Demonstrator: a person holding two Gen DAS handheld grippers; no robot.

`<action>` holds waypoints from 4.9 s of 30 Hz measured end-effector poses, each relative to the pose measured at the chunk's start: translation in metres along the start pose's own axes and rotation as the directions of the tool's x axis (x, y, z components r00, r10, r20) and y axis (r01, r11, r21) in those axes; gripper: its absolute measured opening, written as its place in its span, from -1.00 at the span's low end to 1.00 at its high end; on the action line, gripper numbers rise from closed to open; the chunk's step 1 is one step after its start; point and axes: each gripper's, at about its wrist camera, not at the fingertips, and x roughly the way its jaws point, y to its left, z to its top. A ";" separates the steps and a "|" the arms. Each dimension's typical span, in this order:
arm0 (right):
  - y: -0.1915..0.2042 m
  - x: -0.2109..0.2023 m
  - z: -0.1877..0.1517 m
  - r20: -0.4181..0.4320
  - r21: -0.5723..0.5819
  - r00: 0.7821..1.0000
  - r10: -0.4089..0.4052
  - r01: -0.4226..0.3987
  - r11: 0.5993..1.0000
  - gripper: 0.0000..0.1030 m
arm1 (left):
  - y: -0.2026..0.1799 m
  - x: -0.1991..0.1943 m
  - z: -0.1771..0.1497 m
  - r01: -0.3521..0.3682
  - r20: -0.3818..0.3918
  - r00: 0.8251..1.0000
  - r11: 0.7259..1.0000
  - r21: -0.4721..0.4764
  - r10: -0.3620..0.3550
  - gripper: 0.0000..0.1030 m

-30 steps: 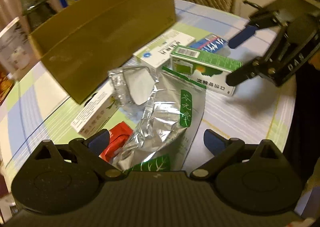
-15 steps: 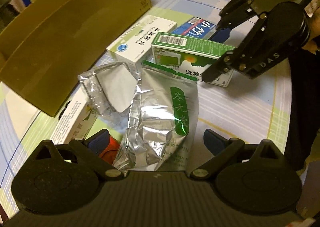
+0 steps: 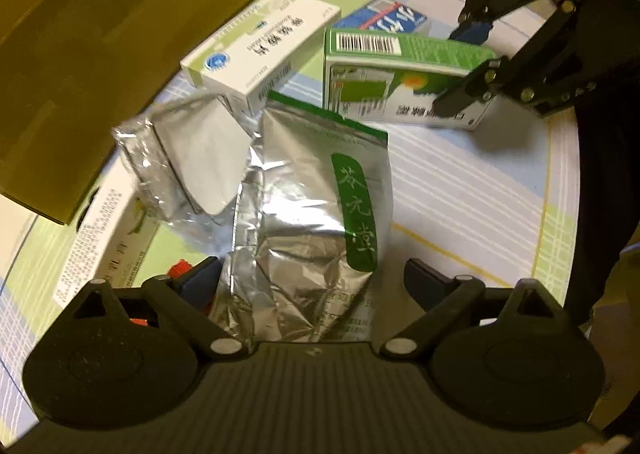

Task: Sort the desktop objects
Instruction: 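Grasp the silver tea pouch with the left gripper while the right gripper grasps the tall green box, then carry the tea pouch and green box into the cardboard box while both grippers open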

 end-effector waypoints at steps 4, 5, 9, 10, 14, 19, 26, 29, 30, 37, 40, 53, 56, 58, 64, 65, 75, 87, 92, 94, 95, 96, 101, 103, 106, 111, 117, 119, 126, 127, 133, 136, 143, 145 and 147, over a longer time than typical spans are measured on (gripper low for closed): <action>0.002 0.002 0.003 0.010 0.010 1.000 0.002 -0.002 1.000 -0.46 | 0.000 0.002 0.002 -0.001 -0.005 1.000 1.000 -0.004 0.001 0.77; 0.003 0.003 0.004 0.012 0.014 1.000 0.001 -0.001 1.000 -0.46 | 0.000 0.002 0.003 -0.002 -0.006 1.000 1.000 -0.013 0.002 0.74; 0.005 0.006 0.007 0.015 0.036 1.000 0.002 -0.002 0.999 -0.46 | 0.002 -0.001 0.007 -0.003 -0.009 1.000 0.998 -0.070 0.002 0.37; 0.005 0.007 0.006 0.012 0.037 1.000 0.001 -0.001 0.999 -0.46 | 0.000 -0.003 0.007 -0.005 -0.013 1.000 0.997 -0.078 0.004 0.28; 0.007 0.004 0.000 0.010 0.077 1.000 -0.011 0.010 0.997 -0.46 | -0.005 -0.009 0.007 -0.016 -0.023 1.000 0.987 -0.158 0.012 0.10; 0.012 -0.006 -0.014 0.004 0.137 1.000 0.020 -0.021 0.990 -0.46 | -0.009 -0.015 0.001 0.008 -0.025 1.000 0.942 -0.335 -0.017 0.05; 0.015 -0.010 -0.028 0.010 0.154 1.000 0.026 -0.028 0.988 -0.46 | -0.021 -0.015 -0.007 0.003 -0.012 1.000 0.924 -0.382 -0.008 0.17; 0.015 -0.009 -0.028 0.019 0.151 1.000 0.022 -0.024 0.988 -0.43 | -0.021 -0.012 -0.007 -0.005 -0.009 1.000 0.927 -0.375 0.002 0.26; 0.015 -0.008 -0.027 0.020 0.149 1.000 0.021 -0.024 0.989 -0.41 | -0.022 -0.012 -0.007 -0.007 -0.009 1.000 0.929 -0.370 0.004 0.28; 0.018 0.000 -0.021 0.012 0.129 1.000 0.012 -0.013 0.992 -0.37 | -0.024 -0.004 0.000 -0.022 -0.023 1.000 0.954 -0.298 0.016 0.41; 0.020 0.004 -0.021 0.008 0.115 1.000 0.002 -0.003 0.993 -0.37 | -0.026 -0.002 0.001 -0.027 -0.032 0.999 0.966 -0.257 0.019 0.41; 0.024 0.001 -0.031 0.028 0.139 0.999 -0.023 0.019 0.990 -0.46 | -0.039 -0.007 -0.005 -0.069 -0.005 0.998 0.966 -0.250 0.069 0.12; 0.026 -0.003 -0.035 0.047 0.155 0.999 -0.021 0.013 0.988 -0.46 | -0.043 -0.009 -0.007 -0.085 0.005 0.996 0.956 -0.283 0.090 0.05; 0.027 -0.007 -0.037 0.060 0.170 0.998 -0.023 0.012 0.985 -0.46 | -0.045 -0.012 -0.009 -0.091 0.014 0.995 0.947 -0.309 0.101 -0.01; 0.030 -0.026 -0.041 0.102 0.196 0.994 -0.029 0.009 0.981 -0.46 | -0.051 -0.021 -0.017 -0.084 0.039 0.993 0.908 -0.410 0.109 -0.10; 0.030 -0.029 -0.042 0.108 0.202 0.994 -0.030 0.007 0.979 -0.46 | -0.053 -0.023 -0.018 -0.088 0.042 0.992 0.902 -0.423 0.116 -0.10; 0.034 -0.039 -0.048 0.122 0.209 0.992 -0.037 0.010 0.978 -0.46 | -0.061 -0.048 -0.025 -0.078 0.081 0.986 0.835 -0.545 0.145 -0.11; 0.034 -0.049 -0.044 0.170 0.207 0.985 -0.040 0.004 0.978 -0.46 | -0.060 -0.059 -0.032 -0.069 0.100 0.982 0.791 -0.608 0.162 -0.11; 0.034 -0.063 -0.035 0.208 0.202 0.977 -0.047 0.004 0.979 -0.46 | -0.061 -0.067 -0.027 -0.072 0.115 0.977 0.781 -0.621 0.181 -0.11; 0.033 -0.068 -0.031 0.225 0.199 0.973 -0.049 0.004 0.980 -0.46 | -0.060 -0.070 -0.024 -0.064 0.125 0.975 0.771 -0.634 0.184 -0.11; 0.032 -0.071 -0.029 0.234 0.198 0.971 -0.051 0.004 0.980 -0.46 | -0.060 -0.072 -0.023 -0.060 0.130 0.974 0.765 -0.642 0.186 -0.11; 0.032 -0.074 -0.027 0.242 0.197 0.969 -0.053 0.004 0.980 -0.46 | -0.059 -0.074 -0.022 -0.057 0.134 0.973 0.759 -0.648 0.187 -0.11; 0.029 -0.086 -0.018 0.277 0.187 0.959 -0.062 0.010 0.982 -0.46 | -0.055 -0.085 -0.013 -0.058 0.146 0.967 0.737 -0.674 0.210 -0.11; 0.028 -0.091 -0.015 0.289 0.184 0.955 -0.067 0.013 0.983 -0.46 | -0.054 -0.090 -0.010 -0.059 0.152 0.964 0.731 -0.680 0.220 -0.11; 0.028 -0.098 -0.011 0.305 0.181 0.950 -0.073 0.017 0.983 -0.46 | -0.054 -0.098 -0.004 -0.061 0.158 0.960 0.725 -0.686 0.231 -0.11; 0.026 -0.109 -0.005 0.328 0.170 0.941 -0.082 0.026 0.985 -0.46 | -0.053 -0.108 0.007 -0.081 0.153 0.954 0.715 -0.694 0.257 -0.11; 0.025 -0.120 0.005 0.350 0.157 0.932 -0.091 0.037 0.987 -0.46 | -0.052 -0.122 0.015 -0.073 0.172 0.947 0.704 -0.706 0.271 -0.11; 0.024 -0.123 0.009 0.357 0.155 0.929 -0.093 0.039 0.987 -0.46 | -0.051 -0.126 0.019 -0.073 0.176 0.945 0.704 -0.707 0.275 -0.11; 0.022 -0.128 0.020 0.373 0.132 0.922 -0.100 0.054 0.990 -0.46 | -0.047 -0.135 0.030 -0.098 0.172 0.938 0.707 -0.700 0.299 -0.11; 0.021 -0.129 0.022 0.375 0.129 0.921 -0.102 0.056 0.990 -0.46 | -0.047 -0.136 0.032 -0.105 0.169 0.937 0.709 -0.698 0.306 -0.11; 0.017 -0.133 0.030 0.383 0.119 0.917 -0.111 0.070 0.990 -0.46 | -0.040 -0.141 0.042 -0.115 0.167 0.935 0.711 -0.694 0.314 -0.11; 0.014 -0.135 0.035 0.387 0.116 0.915 -0.114 0.074 0.990 -0.46 | -0.037 -0.142 0.046 -0.120 0.166 0.934 0.714 -0.689 0.317 -0.11; 0.007 -0.135 0.045 0.390 0.106 0.914 -0.116 0.080 0.991 -0.46 | -0.028 -0.143 0.055 -0.116 0.173 0.933 0.717 -0.687 0.317 -0.11; 0.006 -0.136 0.046 0.391 0.107 0.913 -0.116 0.080 0.991 -0.46 | -0.026 -0.144 0.057 -0.115 0.174 0.932 0.717 -0.688 0.317 -0.11; 0.004 -0.136 0.047 0.391 0.111 0.913 -0.116 0.078 0.991 -0.46 | -0.025 -0.144 0.058 -0.116 0.175 0.932 0.719 -0.685 0.318 -0.11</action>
